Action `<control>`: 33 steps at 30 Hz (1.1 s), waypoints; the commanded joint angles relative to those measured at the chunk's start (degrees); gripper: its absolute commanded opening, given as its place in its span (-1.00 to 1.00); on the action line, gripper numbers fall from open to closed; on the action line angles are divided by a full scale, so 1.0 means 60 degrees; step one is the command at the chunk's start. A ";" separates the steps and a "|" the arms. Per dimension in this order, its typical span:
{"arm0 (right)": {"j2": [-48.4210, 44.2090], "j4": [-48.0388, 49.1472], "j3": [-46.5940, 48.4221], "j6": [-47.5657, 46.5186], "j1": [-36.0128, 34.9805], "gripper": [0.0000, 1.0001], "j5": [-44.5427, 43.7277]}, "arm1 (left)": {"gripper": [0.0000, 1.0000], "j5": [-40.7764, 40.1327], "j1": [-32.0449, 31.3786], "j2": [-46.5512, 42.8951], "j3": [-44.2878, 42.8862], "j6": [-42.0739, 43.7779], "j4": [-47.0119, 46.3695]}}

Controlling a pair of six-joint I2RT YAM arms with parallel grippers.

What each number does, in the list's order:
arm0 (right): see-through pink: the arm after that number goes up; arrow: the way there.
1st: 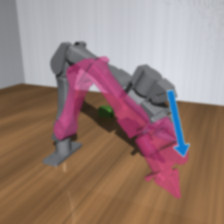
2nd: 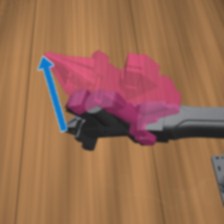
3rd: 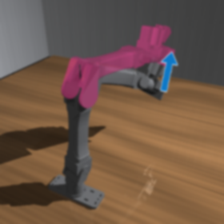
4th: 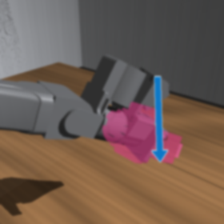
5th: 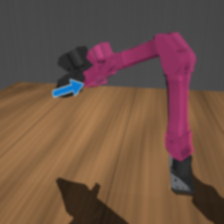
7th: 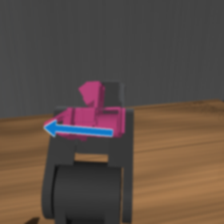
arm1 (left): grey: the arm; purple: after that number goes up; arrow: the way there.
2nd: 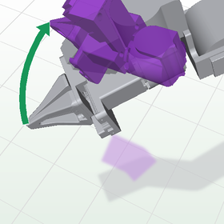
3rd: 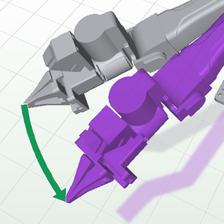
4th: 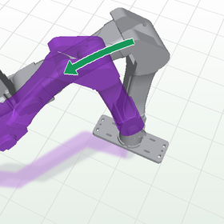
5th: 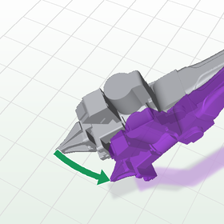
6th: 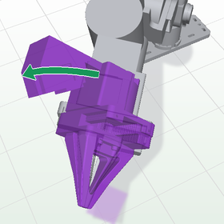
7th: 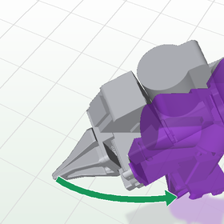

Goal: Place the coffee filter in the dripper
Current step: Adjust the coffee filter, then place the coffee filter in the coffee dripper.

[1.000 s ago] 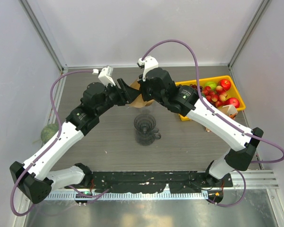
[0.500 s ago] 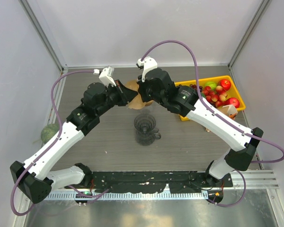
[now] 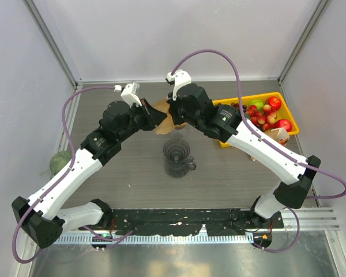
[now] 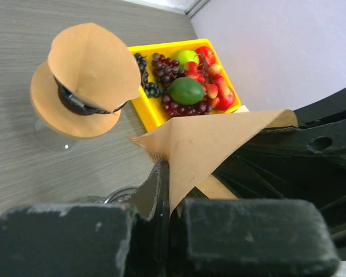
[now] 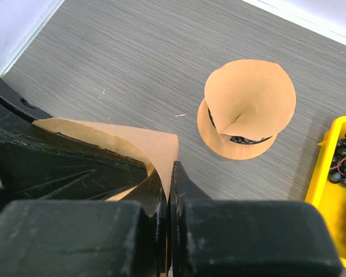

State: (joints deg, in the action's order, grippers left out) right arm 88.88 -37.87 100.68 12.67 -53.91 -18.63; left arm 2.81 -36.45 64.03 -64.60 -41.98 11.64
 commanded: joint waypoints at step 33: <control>0.0624 -0.3312 -0.0345 -0.4365 0.1456 -0.70 0.7383 | 0.99 0.5142 0.3276 -0.3392 0.1142 0.0185 0.1532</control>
State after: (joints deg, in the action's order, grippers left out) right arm 90.28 -56.23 97.03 -8.51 -45.25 23.07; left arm 31.29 -17.85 42.52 -55.92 -40.18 21.56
